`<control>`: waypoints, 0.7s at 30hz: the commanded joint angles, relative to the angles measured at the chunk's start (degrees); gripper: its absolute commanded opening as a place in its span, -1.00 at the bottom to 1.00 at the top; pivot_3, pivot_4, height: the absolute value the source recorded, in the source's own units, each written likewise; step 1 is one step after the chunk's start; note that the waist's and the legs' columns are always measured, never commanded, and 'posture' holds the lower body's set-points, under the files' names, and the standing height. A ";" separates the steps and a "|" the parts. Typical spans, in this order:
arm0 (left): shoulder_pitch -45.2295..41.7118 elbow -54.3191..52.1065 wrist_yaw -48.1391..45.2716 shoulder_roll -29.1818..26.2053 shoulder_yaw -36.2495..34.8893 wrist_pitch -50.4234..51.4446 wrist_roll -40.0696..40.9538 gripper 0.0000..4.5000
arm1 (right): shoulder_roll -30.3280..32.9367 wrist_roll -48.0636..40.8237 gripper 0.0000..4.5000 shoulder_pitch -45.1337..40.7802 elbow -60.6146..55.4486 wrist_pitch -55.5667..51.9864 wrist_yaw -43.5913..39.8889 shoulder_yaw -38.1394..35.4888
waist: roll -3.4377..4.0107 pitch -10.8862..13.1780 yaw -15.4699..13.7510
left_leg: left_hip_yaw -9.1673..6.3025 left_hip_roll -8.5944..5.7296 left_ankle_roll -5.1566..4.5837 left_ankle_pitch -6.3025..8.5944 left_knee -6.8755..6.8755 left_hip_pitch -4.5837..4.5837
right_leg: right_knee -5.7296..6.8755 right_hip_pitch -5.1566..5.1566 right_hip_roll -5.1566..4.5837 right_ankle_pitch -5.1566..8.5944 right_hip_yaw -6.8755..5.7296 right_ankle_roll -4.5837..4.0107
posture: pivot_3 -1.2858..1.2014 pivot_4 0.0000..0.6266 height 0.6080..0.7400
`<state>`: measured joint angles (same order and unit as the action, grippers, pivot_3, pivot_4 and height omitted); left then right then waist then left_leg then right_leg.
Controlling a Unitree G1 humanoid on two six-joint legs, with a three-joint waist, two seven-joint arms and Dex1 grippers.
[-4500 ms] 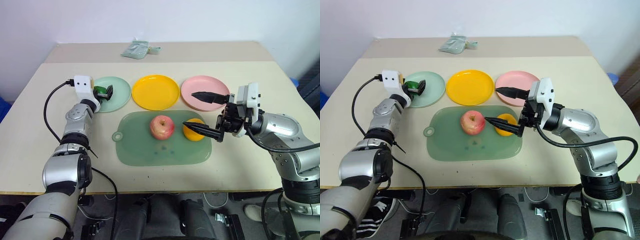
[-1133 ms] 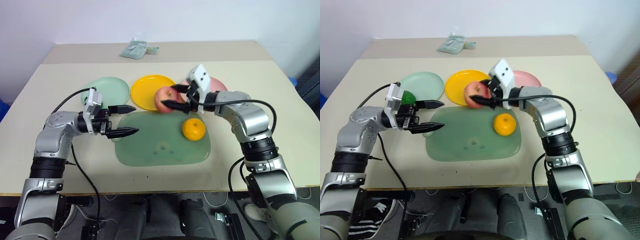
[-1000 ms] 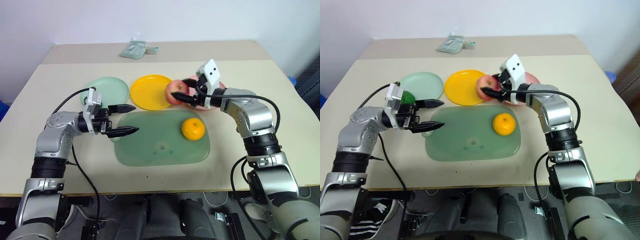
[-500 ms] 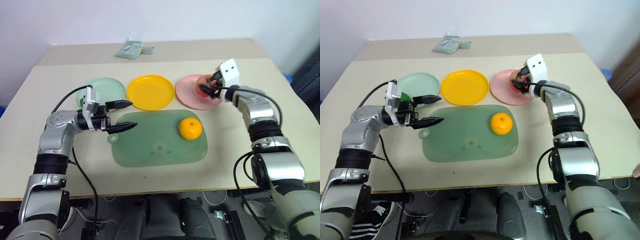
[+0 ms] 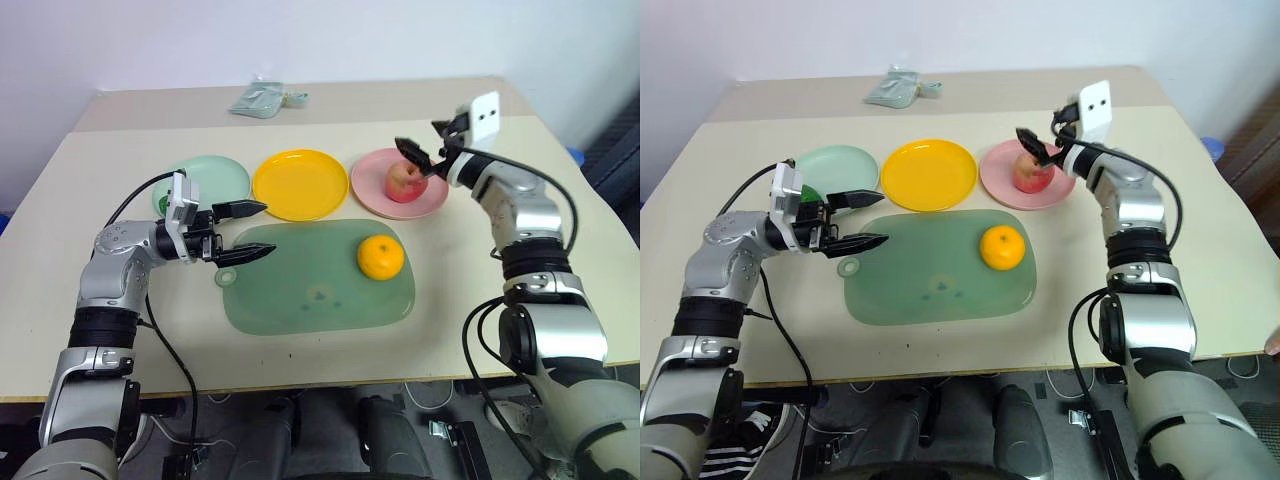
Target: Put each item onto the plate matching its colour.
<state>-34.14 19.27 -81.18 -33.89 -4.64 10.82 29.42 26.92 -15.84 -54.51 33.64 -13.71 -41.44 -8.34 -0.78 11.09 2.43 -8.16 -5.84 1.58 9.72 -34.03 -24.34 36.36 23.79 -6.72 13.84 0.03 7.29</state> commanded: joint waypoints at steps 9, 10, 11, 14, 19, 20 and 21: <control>1.04 -4.69 -3.65 -3.22 1.12 4.98 0.77 1.00 | 11.12 -12.15 0.97 22.91 -46.33 -23.96 -12.02 6.86 | 0.00 -0.01 -0.02 | 0.02 0.07 -0.01 0.01 -0.08 0.01 | 0.00 0.00 0.00 0.02 0.03 -0.01 | 0.03 -0.52 1.00; 1.00 -4.69 -3.88 -3.34 1.41 4.89 0.51 1.00 | 11.17 -11.96 0.97 23.58 -46.91 -24.28 -11.37 7.24 | 0.00 -0.01 0.02 | 0.02 0.07 -0.01 0.02 -0.08 0.01 | -0.02 0.00 -0.01 0.02 0.03 -0.01 | 0.03 -0.52 1.00; 0.96 -4.65 -4.19 -3.48 1.73 4.64 0.11 1.00 | 11.08 -12.07 0.97 23.98 -47.26 -24.74 -10.86 7.37 | 0.00 -0.01 -0.03 | 0.04 0.07 -0.02 0.02 -0.08 0.01 | -0.03 -0.01 -0.02 0.02 0.04 -0.01 | 0.03 -0.52 1.00; 0.88 -4.04 -4.91 -3.59 2.72 3.00 -1.40 1.00 | 10.85 -12.10 0.97 25.28 -48.07 -25.48 -10.07 8.15 | 0.00 -0.01 -0.27 | 0.06 0.07 -0.01 0.02 -0.10 0.00 | -0.04 -0.01 -0.04 0.02 0.04 -0.01 | 0.03 -0.52 1.00; 0.70 -2.58 -5.85 -3.61 2.97 1.58 -2.10 1.00 | 11.29 -9.34 0.97 26.42 -47.26 -24.46 -9.46 10.93 | 0.00 -0.01 -0.45 | 0.05 0.07 -0.02 0.02 -0.09 -0.02 | -0.08 -0.01 -0.04 0.02 0.04 -0.01 | 0.03 -0.52 1.00; 0.70 -2.38 -5.98 -3.63 2.96 1.46 -2.19 1.00 | 11.83 -7.56 0.97 26.70 -46.61 -23.29 -9.52 12.10 | 0.00 -0.01 -0.46 | 0.05 0.07 -0.02 0.02 -0.09 -0.03 | -0.08 -0.01 -0.05 0.02 0.04 -0.01 | 0.03 -0.52 1.00; 0.73 -2.24 -6.13 -3.67 2.98 1.32 -2.33 1.00 | 12.42 -5.67 0.97 26.98 -45.86 -22.04 -9.60 13.29 | 0.00 -0.01 -0.45 | 0.06 0.07 -0.02 0.02 -0.09 -0.03 | -0.08 -0.01 -0.05 0.02 0.04 -0.01 | 0.03 -0.52 1.00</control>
<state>-32.83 17.42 -86.73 -36.84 -1.14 13.00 26.85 38.05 -23.51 -27.47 -11.94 -37.92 -51.00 4.38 -0.78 11.08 1.98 -8.10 -5.77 1.56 9.74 -34.12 -24.36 36.27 23.79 -6.76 13.86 0.07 7.28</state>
